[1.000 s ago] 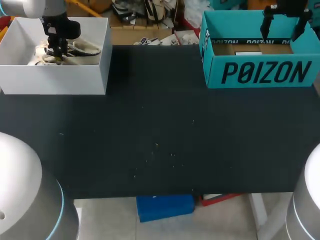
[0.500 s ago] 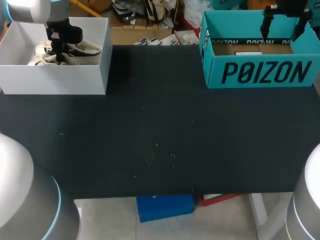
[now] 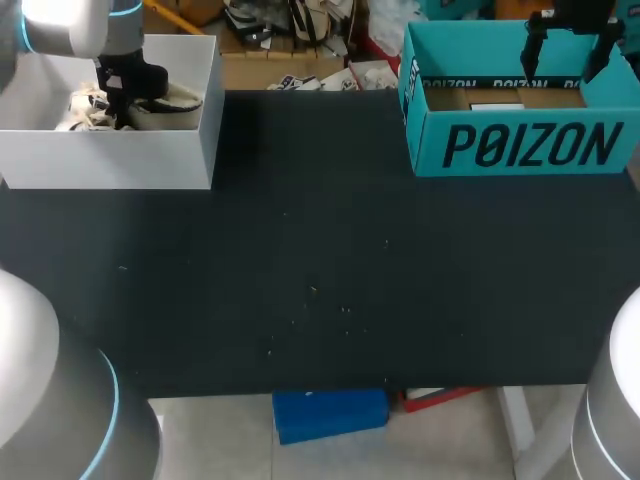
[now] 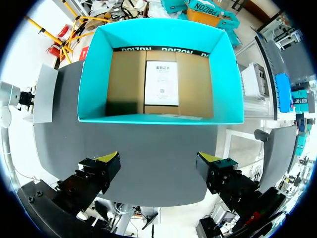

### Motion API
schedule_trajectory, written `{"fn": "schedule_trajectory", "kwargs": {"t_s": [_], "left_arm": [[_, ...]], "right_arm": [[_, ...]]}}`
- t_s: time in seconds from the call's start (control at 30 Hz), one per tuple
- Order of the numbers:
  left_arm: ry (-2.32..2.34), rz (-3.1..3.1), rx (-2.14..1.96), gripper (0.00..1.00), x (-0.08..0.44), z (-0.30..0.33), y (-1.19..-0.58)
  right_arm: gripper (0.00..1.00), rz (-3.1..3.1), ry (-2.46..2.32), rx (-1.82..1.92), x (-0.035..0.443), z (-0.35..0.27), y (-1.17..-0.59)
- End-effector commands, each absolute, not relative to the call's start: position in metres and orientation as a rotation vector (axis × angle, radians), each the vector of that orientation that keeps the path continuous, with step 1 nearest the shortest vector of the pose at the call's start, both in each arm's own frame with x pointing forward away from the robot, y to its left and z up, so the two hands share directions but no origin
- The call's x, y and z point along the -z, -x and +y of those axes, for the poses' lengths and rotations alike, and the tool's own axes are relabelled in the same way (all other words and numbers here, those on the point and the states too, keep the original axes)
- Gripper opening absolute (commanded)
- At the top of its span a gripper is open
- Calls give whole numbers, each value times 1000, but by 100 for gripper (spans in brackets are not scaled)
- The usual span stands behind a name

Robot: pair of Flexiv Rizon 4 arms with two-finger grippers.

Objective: Take the shoe out of the shoebox, open the shoe tongue, remove and reinsert the insole, then place the shoe into the shoebox

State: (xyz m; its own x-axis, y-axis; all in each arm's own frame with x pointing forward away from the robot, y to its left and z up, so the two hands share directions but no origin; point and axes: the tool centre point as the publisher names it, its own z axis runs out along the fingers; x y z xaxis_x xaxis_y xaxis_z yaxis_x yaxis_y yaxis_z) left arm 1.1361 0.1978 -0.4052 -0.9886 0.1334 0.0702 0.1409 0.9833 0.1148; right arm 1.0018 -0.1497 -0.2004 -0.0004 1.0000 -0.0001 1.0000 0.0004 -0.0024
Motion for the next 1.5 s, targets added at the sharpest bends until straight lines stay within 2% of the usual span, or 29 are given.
{"fn": "schedule_trajectory", "kwargs": {"t_s": [0.03,0.7,1.03,1.23,1.5], "left_arm": [[208,-3075,180,0,399,198,-1133],[248,-3091,129,0,302,200,-1133],[176,-3112,168,0,222,192,-1128],[113,-3175,134,0,172,175,-1109],[26,-3215,98,0,146,123,-1056]], "right_arm": [[100,-2220,2220,-3,200,-150,-1002],[100,-2220,2220,-3,200,-150,-1002],[100,-2220,2220,-3,200,-150,-1002],[100,-2220,2220,-3,200,-150,-1002],[100,-2220,2220,-3,200,-150,-1002]]}}
